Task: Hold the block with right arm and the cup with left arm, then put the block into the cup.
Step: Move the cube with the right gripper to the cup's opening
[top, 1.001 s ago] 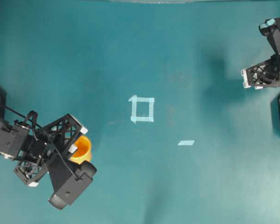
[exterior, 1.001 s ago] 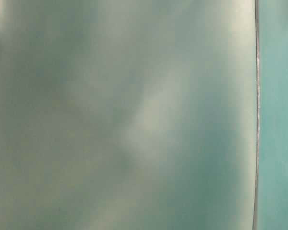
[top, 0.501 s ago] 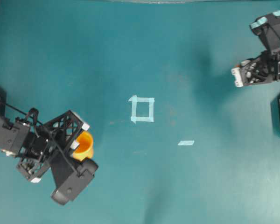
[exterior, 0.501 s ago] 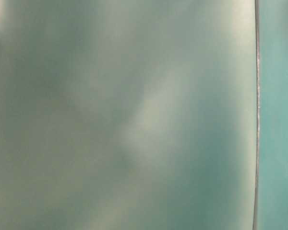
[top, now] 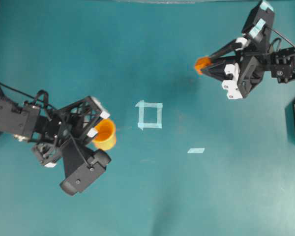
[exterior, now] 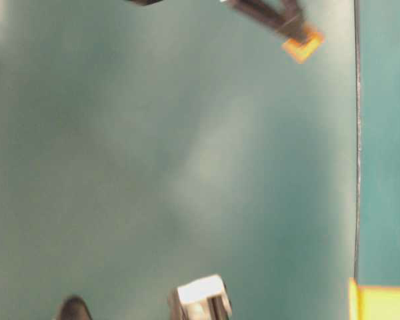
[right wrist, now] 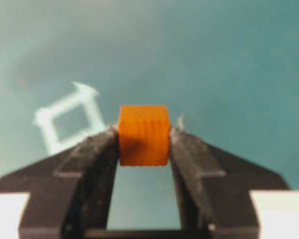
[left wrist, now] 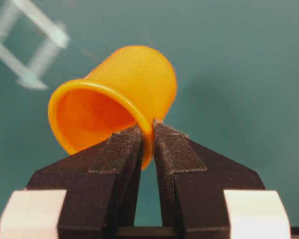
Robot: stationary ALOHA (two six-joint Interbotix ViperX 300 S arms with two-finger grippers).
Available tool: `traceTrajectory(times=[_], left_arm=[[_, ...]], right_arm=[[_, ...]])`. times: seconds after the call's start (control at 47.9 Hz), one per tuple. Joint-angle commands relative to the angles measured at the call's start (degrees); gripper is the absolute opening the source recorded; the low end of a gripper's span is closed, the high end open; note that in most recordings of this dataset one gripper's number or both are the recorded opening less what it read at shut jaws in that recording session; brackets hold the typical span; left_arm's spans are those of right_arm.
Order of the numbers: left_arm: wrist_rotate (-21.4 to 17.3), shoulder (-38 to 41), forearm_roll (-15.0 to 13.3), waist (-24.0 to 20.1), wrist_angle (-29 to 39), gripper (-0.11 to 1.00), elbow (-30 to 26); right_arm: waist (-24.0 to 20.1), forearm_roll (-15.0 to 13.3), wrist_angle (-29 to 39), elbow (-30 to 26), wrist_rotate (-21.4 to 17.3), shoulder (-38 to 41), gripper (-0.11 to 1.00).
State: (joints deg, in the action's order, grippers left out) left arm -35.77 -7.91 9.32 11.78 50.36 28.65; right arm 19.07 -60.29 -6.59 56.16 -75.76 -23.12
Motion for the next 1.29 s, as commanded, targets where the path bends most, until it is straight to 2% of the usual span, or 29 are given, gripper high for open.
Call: traceTrajectory(times=[0.0, 0.125, 0.313, 0.584, 1.043, 1.272], left_arm=[[-4.0, 0.4, 0.3, -1.4, -2.3, 0.08, -2.4], [-8.3, 2.1, 0.2, -3.0, -2.5, 0.08, -4.6], [-12.5, 4.8, 0.3, -5.4, -2.5, 0.08, -8.3], [-17.8, 6.8, 0.2, -7.6, -2.5, 0.08, -11.2], [-19.0, 8.5, 0.3, -7.6, -2.6, 0.08, -14.0], [-19.0, 8.5, 0.2, -7.6, -2.5, 0.08, -13.9]], right_arm=[[-0.1, -1.9, -3.2, -2.4, 0.1, 0.1, 0.4], [-0.2, -3.5, -6.1, -3.9, 0.1, 1.5, 0.4], [-1.1, -5.4, -9.7, -6.3, 0.5, 4.0, 0.4], [-3.5, -6.3, -13.4, -10.3, 4.7, 7.2, 0.4], [-7.0, -6.6, -15.0, -17.5, 5.2, 13.7, 0.4], [-8.9, -6.6, -15.0, -18.8, 5.2, 14.9, 0.4]])
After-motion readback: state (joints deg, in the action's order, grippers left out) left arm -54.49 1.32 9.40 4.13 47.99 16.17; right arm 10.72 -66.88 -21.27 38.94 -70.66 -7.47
